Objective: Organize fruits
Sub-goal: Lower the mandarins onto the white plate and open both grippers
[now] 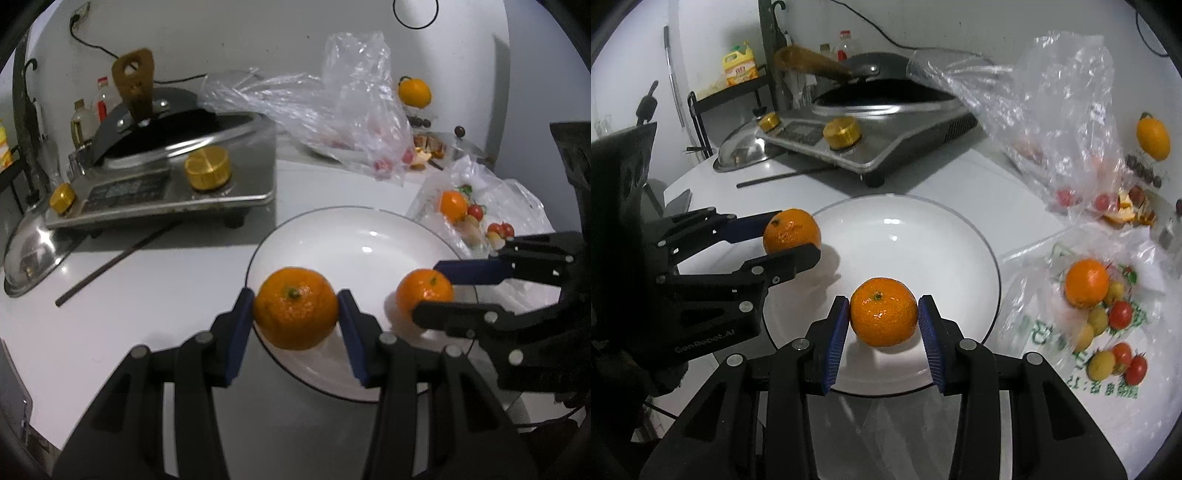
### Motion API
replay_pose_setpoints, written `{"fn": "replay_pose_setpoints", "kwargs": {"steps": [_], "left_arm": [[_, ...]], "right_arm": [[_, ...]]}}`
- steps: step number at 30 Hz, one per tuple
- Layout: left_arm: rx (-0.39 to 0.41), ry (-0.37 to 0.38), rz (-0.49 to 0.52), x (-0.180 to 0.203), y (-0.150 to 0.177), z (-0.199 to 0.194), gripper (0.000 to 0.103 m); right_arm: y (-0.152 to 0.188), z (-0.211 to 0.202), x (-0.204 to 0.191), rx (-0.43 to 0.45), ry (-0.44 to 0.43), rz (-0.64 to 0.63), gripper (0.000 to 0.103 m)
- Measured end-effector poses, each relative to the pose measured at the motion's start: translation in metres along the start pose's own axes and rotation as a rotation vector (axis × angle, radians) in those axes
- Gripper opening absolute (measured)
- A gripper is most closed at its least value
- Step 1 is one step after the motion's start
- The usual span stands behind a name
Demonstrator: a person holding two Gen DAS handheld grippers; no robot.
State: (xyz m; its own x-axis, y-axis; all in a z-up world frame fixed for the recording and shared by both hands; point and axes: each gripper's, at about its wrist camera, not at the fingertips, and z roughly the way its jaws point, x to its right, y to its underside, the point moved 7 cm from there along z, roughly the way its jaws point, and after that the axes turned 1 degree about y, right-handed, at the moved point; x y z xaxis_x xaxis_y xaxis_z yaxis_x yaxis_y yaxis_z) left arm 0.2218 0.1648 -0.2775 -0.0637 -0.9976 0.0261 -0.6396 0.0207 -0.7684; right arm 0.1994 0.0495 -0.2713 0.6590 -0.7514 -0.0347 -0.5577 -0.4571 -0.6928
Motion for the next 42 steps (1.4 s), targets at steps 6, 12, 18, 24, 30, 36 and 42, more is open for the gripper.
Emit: {"fn": "replay_pose_setpoints", "kwargs": {"steps": [6, 12, 18, 24, 30, 36, 42], "left_arm": [[0.007, 0.046, -0.041, -0.004, -0.004, -0.001, 0.052], [0.033, 0.046, -0.064, -0.008, -0.009, -0.010, 0.053], [0.045, 0.031, -0.067, -0.008, -0.011, -0.020, 0.054], [0.058, 0.008, -0.087, -0.010, -0.012, -0.029, 0.072], [0.064, -0.018, -0.085, -0.005, -0.017, -0.034, 0.073], [0.080, -0.030, -0.071, 0.008, -0.025, -0.038, 0.073], [0.078, -0.040, -0.057, 0.030, -0.032, -0.038, 0.073]], "right_arm": [[0.006, 0.005, -0.008, -0.018, -0.025, -0.004, 0.041], [0.006, 0.006, -0.015, -0.022, -0.037, -0.010, 0.041], [0.002, 0.005, -0.028, -0.007, -0.068, -0.039, 0.041], [0.001, 0.007, -0.031, -0.007, -0.080, -0.040, 0.042], [-0.001, -0.008, -0.018, 0.032, -0.070, -0.015, 0.053], [0.001, -0.029, 0.001, 0.071, -0.034, -0.011, 0.053], [0.003, -0.046, 0.023, 0.094, 0.000, -0.008, 0.053]]}}
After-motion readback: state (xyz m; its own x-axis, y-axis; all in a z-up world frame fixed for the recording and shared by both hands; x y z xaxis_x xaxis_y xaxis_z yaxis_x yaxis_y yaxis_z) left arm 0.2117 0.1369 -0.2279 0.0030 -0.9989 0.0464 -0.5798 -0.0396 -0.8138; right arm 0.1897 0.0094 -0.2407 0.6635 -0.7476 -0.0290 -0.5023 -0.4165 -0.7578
